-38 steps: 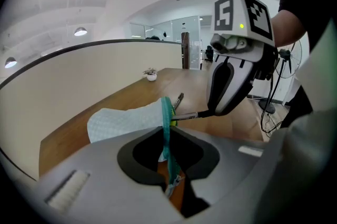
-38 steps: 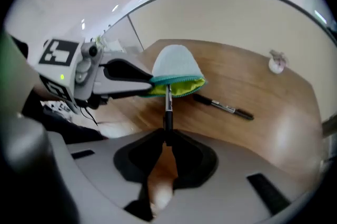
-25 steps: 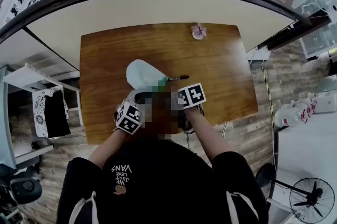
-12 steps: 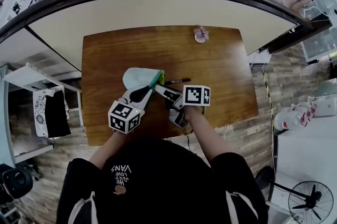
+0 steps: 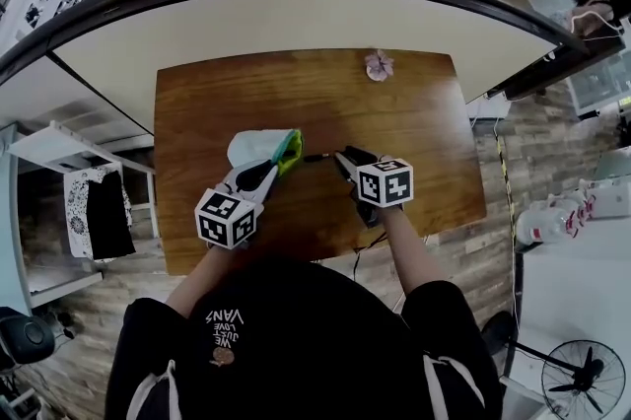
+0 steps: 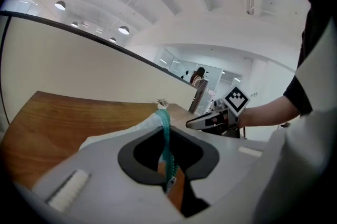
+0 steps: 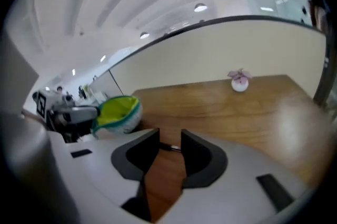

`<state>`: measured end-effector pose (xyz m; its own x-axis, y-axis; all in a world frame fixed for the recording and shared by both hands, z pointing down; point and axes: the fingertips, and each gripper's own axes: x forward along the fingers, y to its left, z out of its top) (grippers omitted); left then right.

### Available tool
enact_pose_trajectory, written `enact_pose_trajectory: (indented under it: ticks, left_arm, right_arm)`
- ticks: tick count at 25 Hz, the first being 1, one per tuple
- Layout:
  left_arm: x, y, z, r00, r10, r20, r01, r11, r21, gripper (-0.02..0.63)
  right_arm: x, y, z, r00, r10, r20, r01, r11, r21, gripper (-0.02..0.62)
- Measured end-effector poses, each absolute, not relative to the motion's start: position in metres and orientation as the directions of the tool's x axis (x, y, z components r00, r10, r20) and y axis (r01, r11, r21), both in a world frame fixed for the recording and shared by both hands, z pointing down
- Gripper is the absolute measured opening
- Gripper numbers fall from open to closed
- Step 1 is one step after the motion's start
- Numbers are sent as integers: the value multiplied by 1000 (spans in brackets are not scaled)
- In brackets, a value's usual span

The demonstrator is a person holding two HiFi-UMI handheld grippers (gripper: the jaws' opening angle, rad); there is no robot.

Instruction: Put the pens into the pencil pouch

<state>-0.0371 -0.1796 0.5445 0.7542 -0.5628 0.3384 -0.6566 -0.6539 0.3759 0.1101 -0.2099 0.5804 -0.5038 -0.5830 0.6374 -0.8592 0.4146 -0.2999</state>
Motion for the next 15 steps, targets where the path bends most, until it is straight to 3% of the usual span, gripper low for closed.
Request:
enact_pose_trajectory:
  ticks: [6,15]
  left_arm:
    - [-49,-170,567,731,-551,402,-681,-627,379,41]
    - [-64,-158,583,694,-564,448,-719,-572,394,43]
  right_arm:
    - [161,-210,620,-352,-502,790,-821,570,-4,96]
    - [169,-216,658,-278,-334,901,-515,843,153,107]
